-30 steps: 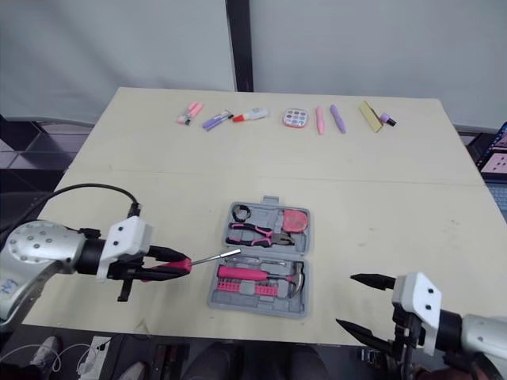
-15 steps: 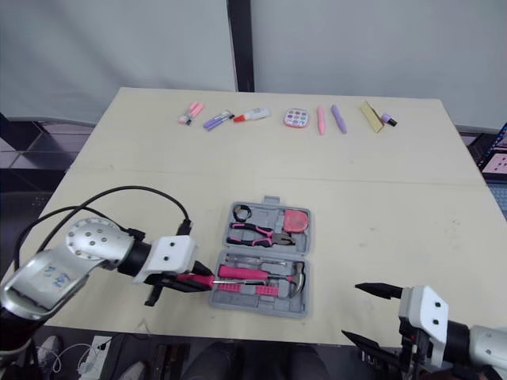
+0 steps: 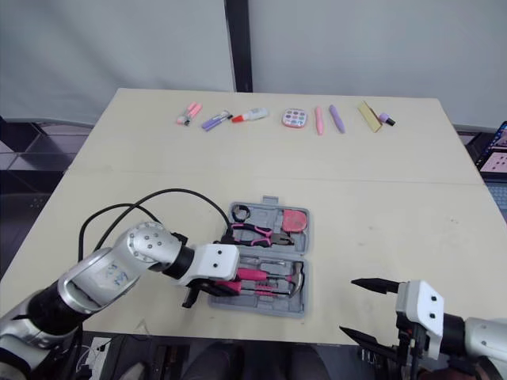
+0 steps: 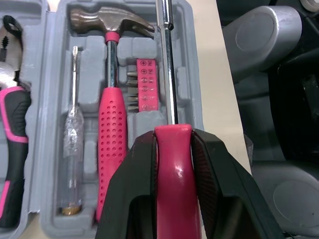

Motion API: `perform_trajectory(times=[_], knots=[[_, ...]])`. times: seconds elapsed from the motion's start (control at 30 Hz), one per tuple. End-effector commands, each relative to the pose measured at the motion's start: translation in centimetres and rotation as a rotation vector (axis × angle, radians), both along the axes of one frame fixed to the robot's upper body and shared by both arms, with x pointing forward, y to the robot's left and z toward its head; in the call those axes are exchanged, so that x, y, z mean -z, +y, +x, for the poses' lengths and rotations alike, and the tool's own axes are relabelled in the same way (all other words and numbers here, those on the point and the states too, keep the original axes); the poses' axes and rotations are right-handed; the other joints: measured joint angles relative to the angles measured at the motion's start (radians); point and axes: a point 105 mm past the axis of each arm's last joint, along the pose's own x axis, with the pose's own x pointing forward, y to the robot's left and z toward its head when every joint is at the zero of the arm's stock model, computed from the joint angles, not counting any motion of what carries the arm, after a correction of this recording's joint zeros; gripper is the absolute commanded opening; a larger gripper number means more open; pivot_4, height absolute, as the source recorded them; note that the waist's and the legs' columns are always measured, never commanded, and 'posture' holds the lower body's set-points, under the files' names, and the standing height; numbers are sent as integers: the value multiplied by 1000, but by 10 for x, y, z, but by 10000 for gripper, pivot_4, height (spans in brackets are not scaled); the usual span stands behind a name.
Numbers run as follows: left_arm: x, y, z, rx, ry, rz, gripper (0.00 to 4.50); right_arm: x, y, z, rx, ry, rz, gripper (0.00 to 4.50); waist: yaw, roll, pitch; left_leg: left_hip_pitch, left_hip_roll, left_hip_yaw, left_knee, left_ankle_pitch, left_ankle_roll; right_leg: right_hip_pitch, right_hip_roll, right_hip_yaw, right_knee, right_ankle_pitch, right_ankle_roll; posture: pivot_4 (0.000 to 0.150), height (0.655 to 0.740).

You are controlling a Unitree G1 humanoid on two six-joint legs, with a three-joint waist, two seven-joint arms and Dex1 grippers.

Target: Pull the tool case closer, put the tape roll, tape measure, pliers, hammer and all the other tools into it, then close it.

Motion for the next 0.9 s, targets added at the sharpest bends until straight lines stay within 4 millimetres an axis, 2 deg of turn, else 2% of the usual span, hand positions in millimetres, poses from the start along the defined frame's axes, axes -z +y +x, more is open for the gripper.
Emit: perform_trajectory(times=[0.03, 0.9], knots=[[-1, -6, -4, 21, -22, 7, 5487, -3, 2, -1, -26, -3, -10, 45000, 0, 0, 0, 0, 0, 0, 0, 0, 0, 0, 0, 0, 0, 0, 0, 1500, 7336], [30, -24, 5, 26, -25, 72, 5487, -4, 1, -4, -17, 11, -22, 45000, 1, 0, 0, -1, 0, 0, 4, -1, 2, 0, 0, 0, 1, 0, 0, 1500, 7336]])
